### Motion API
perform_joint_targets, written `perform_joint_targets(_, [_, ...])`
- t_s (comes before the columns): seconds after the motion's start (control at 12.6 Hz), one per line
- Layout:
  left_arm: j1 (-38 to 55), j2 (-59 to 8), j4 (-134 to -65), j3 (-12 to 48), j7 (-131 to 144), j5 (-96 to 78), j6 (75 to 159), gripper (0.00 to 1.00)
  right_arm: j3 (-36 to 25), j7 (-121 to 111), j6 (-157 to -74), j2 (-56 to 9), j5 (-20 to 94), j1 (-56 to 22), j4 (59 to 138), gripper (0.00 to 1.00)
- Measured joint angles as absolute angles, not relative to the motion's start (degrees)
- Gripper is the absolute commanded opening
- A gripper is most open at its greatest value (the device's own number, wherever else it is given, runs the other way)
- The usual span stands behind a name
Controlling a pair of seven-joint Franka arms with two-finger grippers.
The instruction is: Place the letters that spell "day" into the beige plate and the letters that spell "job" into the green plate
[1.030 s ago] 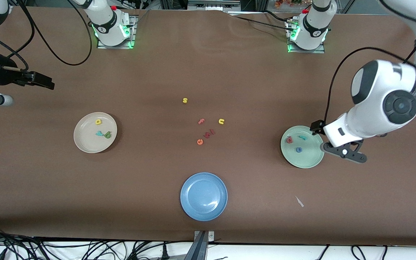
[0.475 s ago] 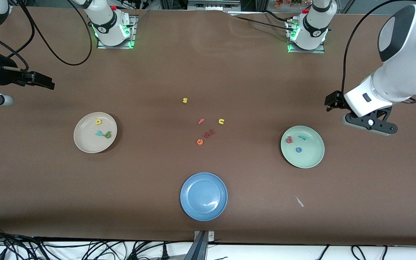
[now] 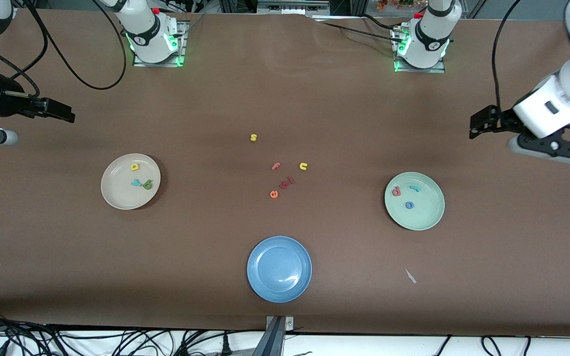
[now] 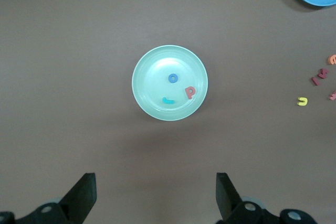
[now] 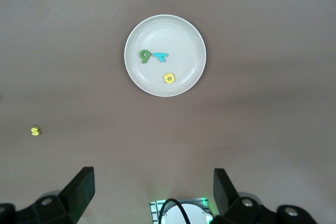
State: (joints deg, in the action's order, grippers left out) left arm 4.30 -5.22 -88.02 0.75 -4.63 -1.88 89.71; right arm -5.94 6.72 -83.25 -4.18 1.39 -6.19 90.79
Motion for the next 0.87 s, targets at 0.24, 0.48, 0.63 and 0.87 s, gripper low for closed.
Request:
perform_joint_targets(0.24, [5.15,-4.44,-91.08,0.26,-4.63,-1.88,90.60,1.00,-5.94,6.72,-83.25,-4.18,1.39,-6.19,90.79,1.00])
perform_joint_targets(0.48, [5.59,-4.24,-93.46,0.91,-4.56,-1.88,93.42,1.00,-5.93,6.72,-83.25,-4.18,1.39,-6.20,90.79,1.00])
perform_joint_targets(0.63, [5.15,-3.08,-93.61,0.85,-4.50,-1.88,93.69,1.00,-5.92,6.72,-83.25,-4.18,1.39,-6.20,90.79,1.00])
perform_joint_targets(0.87, [3.88,-0.92,-94.40,0.95,-3.81,-1.88,93.78,1.00,-5.92,6.72,-83.25,-4.22,1.39,-6.20,90.79,1.00])
